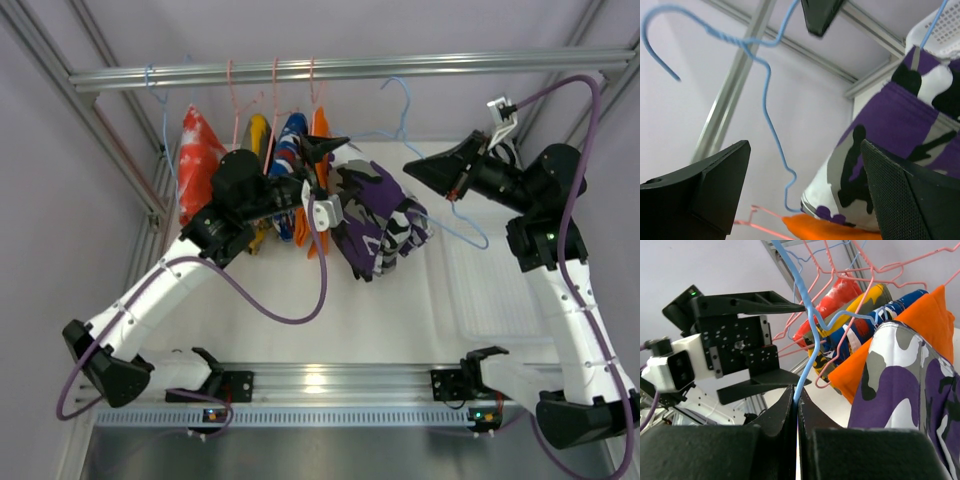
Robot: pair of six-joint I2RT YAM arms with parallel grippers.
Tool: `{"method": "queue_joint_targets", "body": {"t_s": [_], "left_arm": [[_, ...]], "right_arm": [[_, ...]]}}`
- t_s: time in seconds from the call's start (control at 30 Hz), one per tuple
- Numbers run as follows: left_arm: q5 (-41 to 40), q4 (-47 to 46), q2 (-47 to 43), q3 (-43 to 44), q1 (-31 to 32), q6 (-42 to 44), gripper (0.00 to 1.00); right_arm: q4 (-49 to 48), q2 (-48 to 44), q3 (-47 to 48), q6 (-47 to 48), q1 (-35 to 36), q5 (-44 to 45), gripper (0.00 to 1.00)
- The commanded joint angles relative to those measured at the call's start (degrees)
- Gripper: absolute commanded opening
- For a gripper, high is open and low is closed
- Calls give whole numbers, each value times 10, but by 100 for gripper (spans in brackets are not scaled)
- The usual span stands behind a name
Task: Remove the trousers from the hanger
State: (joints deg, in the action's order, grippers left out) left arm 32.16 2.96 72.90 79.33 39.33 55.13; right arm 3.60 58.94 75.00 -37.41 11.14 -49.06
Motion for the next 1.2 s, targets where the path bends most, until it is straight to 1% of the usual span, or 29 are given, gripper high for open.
{"method": "queue_joint_targets", "body": {"t_s": [0.0,0.2,0.43,0.47,0.57,0.6,0.63,0.67,0.8,0.83,0.9,0.93,0.97,1.0,1.03,1.07,1.1,1.13,1.17], "left_arm": [[-26,-110,1,-1,34,59,96],[-70,-170,47,6,76,82,92],[-87,-203,129,63,108,80,90],[-90,-218,137,67,113,82,89],[-101,-274,165,69,133,109,80],[-104,-287,171,69,144,113,70],[-105,-297,179,69,148,117,63],[-108,-312,181,65,157,131,50],[-115,-364,172,25,171,151,24],[-119,-367,160,15,173,154,14],[-126,-377,145,-17,177,158,2],[-126,-393,130,-28,177,156,0],[-128,-395,123,-36,178,155,0],[-130,-395,114,-49,178,153,0],[-137,-383,99,-51,177,139,0],[-140,-367,90,-51,178,132,0],[-141,-355,74,-53,176,124,0],[-144,-347,66,-57,176,112,0],[-141,-342,59,-60,176,111,0]], "right_arm": [[-84,-42,28,31,10,8,0],[-63,-84,-10,39,13,7,0],[-45,-122,-47,44,15,-2,0],[-43,-129,-50,41,14,-2,0],[-40,-144,-64,39,15,-4,0],[-39,-147,-66,39,15,-3,0],[-37,-149,-69,42,15,-3,0],[-38,-154,-71,44,15,-2,0],[-10,-167,-81,48,15,5,0],[-6,-169,-84,51,15,7,0],[1,-171,-86,52,14,7,0],[4,-169,-85,54,15,8,0],[10,-166,-83,58,15,6,1],[29,-162,-72,63,14,7,25],[45,-160,-64,72,14,9,40],[60,-158,-56,93,14,10,53],[89,-157,-37,103,15,22,77],[105,-160,-27,124,14,30,85],[112,-167,-19,133,14,34,91]]}}
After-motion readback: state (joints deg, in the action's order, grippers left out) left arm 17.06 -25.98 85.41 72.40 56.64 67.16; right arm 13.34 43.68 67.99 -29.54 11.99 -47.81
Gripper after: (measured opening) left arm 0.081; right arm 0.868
